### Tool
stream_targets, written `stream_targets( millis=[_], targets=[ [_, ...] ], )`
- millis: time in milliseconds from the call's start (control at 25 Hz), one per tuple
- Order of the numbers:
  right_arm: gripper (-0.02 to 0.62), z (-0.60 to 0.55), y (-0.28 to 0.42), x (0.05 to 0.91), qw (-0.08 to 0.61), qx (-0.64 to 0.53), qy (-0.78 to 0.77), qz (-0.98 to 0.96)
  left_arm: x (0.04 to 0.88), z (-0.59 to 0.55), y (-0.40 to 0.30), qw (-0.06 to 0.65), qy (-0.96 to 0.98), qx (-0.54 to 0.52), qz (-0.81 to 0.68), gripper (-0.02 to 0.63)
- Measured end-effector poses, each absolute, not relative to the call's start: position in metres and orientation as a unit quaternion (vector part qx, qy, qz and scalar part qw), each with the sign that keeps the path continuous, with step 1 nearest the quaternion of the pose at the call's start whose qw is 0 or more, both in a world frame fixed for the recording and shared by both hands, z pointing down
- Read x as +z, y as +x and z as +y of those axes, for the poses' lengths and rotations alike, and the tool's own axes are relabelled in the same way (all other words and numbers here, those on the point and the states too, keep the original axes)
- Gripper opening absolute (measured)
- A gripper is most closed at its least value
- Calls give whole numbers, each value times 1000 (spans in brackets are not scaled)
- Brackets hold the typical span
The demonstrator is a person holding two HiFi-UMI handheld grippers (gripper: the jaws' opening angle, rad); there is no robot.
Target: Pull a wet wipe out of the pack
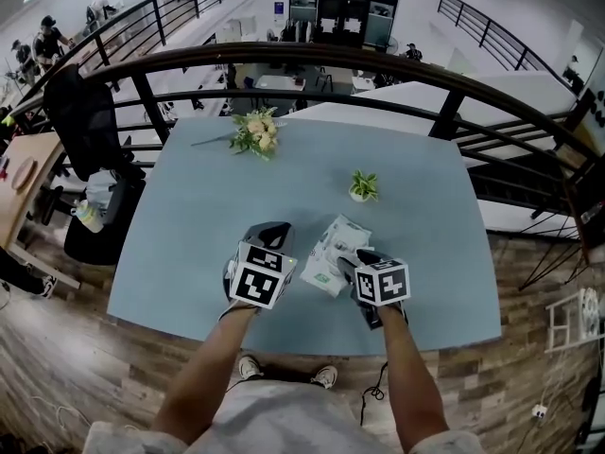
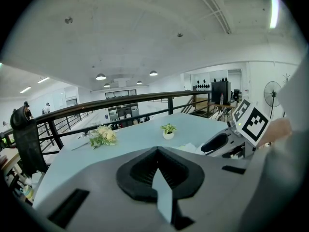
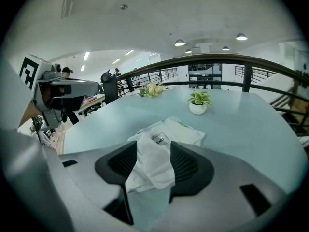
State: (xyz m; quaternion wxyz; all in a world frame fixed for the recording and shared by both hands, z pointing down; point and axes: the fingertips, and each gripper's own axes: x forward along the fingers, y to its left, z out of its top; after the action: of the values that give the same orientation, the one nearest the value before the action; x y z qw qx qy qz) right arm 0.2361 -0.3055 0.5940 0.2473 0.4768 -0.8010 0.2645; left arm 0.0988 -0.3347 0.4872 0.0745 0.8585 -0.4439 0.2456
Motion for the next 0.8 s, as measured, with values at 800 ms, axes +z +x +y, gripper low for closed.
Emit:
stream_targets(
  millis=[800],
  targets=[
    [143, -299, 239, 611, 282, 268, 463, -796, 496, -332, 98, 84, 855, 252, -445, -2]
  ],
)
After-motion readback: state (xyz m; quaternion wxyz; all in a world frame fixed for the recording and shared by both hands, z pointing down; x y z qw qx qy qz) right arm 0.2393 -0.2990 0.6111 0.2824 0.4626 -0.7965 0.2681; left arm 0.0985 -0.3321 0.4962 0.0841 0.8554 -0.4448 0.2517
